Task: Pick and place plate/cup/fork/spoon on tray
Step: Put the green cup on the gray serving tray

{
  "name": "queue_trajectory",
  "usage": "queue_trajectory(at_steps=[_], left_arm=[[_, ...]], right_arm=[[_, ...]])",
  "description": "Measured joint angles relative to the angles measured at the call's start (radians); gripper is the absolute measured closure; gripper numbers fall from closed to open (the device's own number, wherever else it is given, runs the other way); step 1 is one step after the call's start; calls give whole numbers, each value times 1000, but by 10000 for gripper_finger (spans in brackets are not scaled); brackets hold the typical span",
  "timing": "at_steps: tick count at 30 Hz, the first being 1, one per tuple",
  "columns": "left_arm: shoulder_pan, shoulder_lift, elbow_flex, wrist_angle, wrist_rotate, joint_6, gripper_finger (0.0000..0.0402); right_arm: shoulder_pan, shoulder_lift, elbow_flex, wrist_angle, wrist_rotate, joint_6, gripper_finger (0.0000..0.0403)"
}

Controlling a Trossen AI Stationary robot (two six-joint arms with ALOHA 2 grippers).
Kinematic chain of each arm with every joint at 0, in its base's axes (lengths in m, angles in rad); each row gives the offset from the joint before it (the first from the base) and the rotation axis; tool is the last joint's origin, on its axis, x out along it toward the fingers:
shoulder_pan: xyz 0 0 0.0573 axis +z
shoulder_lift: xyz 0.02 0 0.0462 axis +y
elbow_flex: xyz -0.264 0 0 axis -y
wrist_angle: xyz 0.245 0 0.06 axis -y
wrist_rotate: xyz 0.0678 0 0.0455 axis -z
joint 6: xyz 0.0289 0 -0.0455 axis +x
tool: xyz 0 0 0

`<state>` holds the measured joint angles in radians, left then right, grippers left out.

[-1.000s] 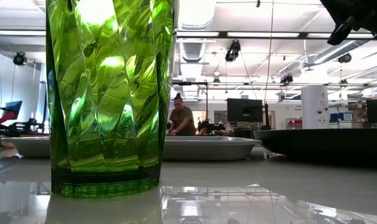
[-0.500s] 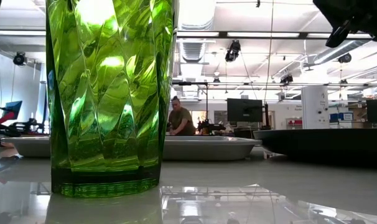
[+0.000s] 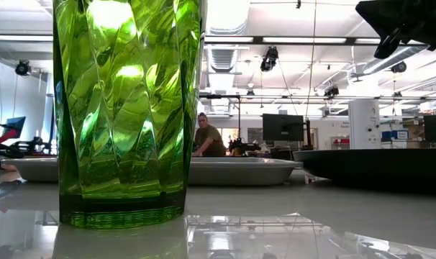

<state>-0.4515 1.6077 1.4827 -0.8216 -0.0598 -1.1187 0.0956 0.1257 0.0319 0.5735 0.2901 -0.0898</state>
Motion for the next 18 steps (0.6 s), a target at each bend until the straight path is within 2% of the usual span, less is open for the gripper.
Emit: queue_trajectory(at_steps=[3, 7, 18], left_arm=[[0, 0, -35, -1, 7, 0, 262], [0, 0, -62, 1, 14, 10, 225], [-1, -3, -89, 66, 23, 133, 214]], right_arm=[[0, 0, 0, 0, 0, 0, 394], [0, 0, 0, 0, 0, 0, 394], [0, 0, 0, 0, 0, 0, 394]])
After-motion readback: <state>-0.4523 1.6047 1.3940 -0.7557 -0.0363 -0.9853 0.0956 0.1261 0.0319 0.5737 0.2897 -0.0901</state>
